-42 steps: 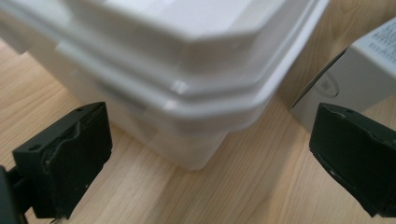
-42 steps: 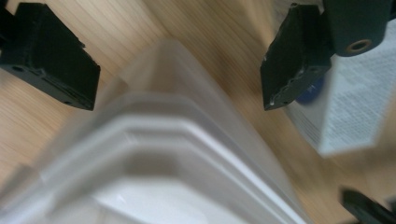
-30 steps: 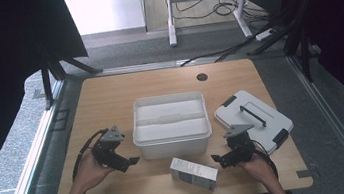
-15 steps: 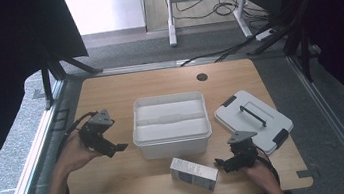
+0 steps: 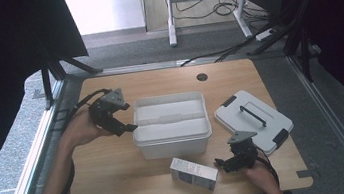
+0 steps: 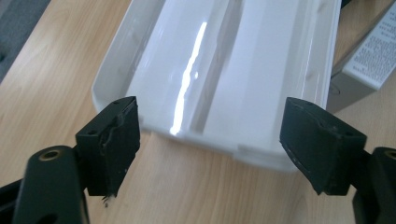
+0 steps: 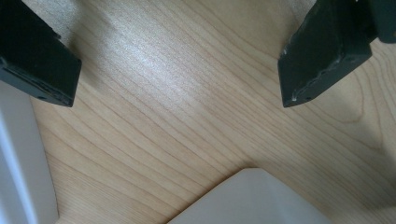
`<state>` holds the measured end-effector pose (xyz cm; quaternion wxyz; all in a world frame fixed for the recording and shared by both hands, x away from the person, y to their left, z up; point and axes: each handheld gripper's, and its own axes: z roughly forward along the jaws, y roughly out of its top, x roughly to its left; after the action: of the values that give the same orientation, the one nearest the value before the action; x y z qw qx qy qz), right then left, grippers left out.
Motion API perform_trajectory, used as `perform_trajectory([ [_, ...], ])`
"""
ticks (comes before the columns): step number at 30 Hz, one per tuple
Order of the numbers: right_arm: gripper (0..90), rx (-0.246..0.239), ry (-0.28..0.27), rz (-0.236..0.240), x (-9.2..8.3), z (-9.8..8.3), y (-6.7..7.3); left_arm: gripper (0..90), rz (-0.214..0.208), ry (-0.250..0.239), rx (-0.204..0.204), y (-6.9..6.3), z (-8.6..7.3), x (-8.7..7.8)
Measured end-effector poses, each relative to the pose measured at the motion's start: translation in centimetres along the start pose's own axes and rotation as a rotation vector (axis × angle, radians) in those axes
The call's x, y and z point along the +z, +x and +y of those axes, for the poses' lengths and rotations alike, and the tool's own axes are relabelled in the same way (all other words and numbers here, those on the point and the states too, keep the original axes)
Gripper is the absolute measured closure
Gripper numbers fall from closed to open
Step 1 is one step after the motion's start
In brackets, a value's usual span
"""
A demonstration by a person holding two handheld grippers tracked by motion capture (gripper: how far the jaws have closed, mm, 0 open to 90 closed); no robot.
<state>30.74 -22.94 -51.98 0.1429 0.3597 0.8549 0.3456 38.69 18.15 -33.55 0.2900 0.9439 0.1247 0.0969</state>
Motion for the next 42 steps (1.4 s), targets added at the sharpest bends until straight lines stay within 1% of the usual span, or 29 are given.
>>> perform_trajectory([
  [2, 0.0, 0.0, 0.0, 0.0, 0.0, 0.0, 0.0, 22.7, -0.015, 0.015, 0.032, 0.1, 1.2, 0.7],
  [3, 0.0, 0.0, 0.0, 0.0, 0.0, 0.0, 0.0, 23.8, -0.02, 0.018, 0.037, 0.1, 1.8, 1.1],
  [5, 0.0, 0.0, 0.0, 0.0, 0.0, 0.0, 0.0, 26.6, -0.041, 0.024, 0.061, 0.3, 2.9, 1.9],
  [7, 0.0, 0.001, -0.001, -0.001, 0.0, 0.0, 0.0, 31.5, -0.071, 0.029, 0.075, 0.4, 3.9, 2.9],
  [10, 0.0, -0.001, -0.002, -0.001, 0.0, 0.0, 0.0, 34.1, -0.091, 0.052, 0.095, 0.7, 5.2, 4.6],
  [15, 0.0, -0.002, -0.002, -0.002, 0.0, 0.0, 0.0, 43.9, -0.124, 0.067, 0.122, 0.9, 6.8, 6.5],
  [18, 0.0, -0.001, -0.002, -0.001, 0.0, 0.0, 0.0, 51.8, -0.141, 0.09, 0.142, 0.9, 7.7, 7.6],
  [19, 0.0, -0.001, -0.002, -0.001, 0.0, 0.0, 0.0, 54.1, -0.145, 0.107, 0.151, 0.9, 7.9, 8.0],
  [23, 0.0, 0.001, -0.001, -0.001, 0.0, 0.0, 0.0, 63.7, -0.153, 0.157, 0.19, 0.8, 8.4, 9.1],
  [28, 0.0, -0.001, -0.002, -0.001, 0.0, 0.0, 0.0, 75.5, -0.181, 0.188, 0.211, 0.9, 8.5, 10.1],
  [29, 0.0, 0.001, -0.001, -0.001, 0.0, 0.0, 0.0, 79.7, -0.18, 0.195, 0.216, 0.9, 8.4, 10.3],
  [30, 0.0, 0.001, -0.001, -0.001, 0.0, 0.0, 0.0, 79.7, -0.18, 0.203, 0.222, 0.9, 8.4, 10.4],
  [31, 0.0, 0.001, -0.001, 0.0, 0.0, 0.0, 0.0, 81.6, -0.184, 0.214, 0.232, 0.9, 8.4, 10.6],
  [33, 0.0, 0.001, -0.001, 0.0, 0.0, 0.0, 0.0, 86.3, -0.2, 0.214, 0.246, 0.9, 8.4, 10.7],
  [35, 0.0, -0.001, -0.002, -0.001, 0.0, 0.0, 0.0, 88.3, -0.211, 0.214, 0.244, 1.0, 8.3, 10.7],
  [42, 0.0, -0.003, -0.001, -0.002, 0.0, 0.0, 0.0, 89.2, -0.228, 0.2, 0.258, 1.1, 8.4, 10.6],
])
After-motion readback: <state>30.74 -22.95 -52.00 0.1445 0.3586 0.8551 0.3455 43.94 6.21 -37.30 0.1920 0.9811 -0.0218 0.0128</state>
